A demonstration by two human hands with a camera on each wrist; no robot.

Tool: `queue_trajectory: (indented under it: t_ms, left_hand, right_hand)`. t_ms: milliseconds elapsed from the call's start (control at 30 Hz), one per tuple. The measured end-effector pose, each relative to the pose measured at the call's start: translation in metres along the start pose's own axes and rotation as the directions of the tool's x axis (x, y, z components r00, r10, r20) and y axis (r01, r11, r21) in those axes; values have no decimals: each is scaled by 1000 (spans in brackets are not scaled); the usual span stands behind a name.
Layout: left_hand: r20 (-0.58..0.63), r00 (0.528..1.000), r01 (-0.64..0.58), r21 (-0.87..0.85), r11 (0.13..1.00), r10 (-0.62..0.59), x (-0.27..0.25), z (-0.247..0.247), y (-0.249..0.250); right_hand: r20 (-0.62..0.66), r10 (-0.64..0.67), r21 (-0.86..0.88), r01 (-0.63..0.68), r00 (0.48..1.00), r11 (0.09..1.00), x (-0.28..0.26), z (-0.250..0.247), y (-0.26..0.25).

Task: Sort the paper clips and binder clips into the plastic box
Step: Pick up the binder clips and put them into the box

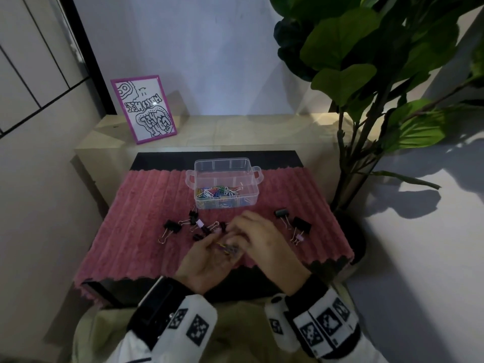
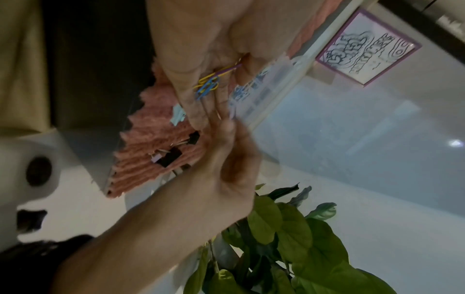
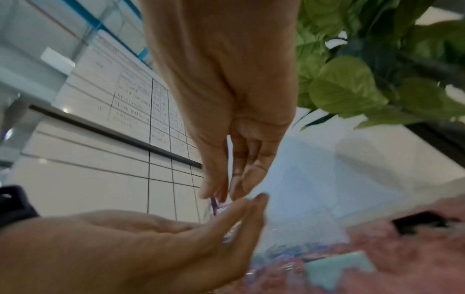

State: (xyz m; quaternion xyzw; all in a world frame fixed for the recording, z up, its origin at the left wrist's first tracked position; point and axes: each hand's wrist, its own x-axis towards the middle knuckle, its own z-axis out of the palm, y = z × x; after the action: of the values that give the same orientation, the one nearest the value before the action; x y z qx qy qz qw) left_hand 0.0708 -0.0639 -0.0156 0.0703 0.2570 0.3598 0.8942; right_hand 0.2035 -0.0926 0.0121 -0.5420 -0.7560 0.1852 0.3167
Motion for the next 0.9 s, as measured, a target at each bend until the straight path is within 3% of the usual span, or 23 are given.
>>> queue_trajectory:
  t_ms: [67,133,200,267,300,333,433,567,700,900]
  left_hand:
    - [-44,999,-28,-65,997,25,0,-1,3]
    - [-89,994,-77,-181,981,61,-5,-11,16]
    - [-78,993,-106,-256,961,89,-15,-22,30]
    - [-61,988,-156,-294,943,144,-23,-31,40]
    - [-40,986,-169,-301,938,164,-28,-31,44]
    - [-30,984,-175,-310,934,174,-30,-32,47]
    - [-17,982,-183,-342,922,189,-31,-33,53]
    - [-56,974,-227,-332,916,221,-24,-29,61]
    - [-29,970,-238,-329,914,242,-25,-26,72]
    - [-31,966,-256,-297,920,258,-37,-42,77]
  right_hand:
    - [-60,-44,-23,43,997,999,5,-7,8]
    - [-98,-3,-125,-9,995,992,9,-34,36]
    - [156,134,-374,-67,979,925,10,-64,69]
    - [477,346,-535,-44,808,843,12,-79,93]
    - [555,386,-544,-30,737,839,13,-82,100]
    - [585,379,-524,-23,717,851,15,-82,105]
    - [566,361,-489,-50,742,871,24,-85,107]
    - [613,388,-387,-166,688,907,37,-92,107]
    - [607,387,-201,-338,694,920,45,-97,109]
    - [490,387,-24,-432,781,902,54,-132,96]
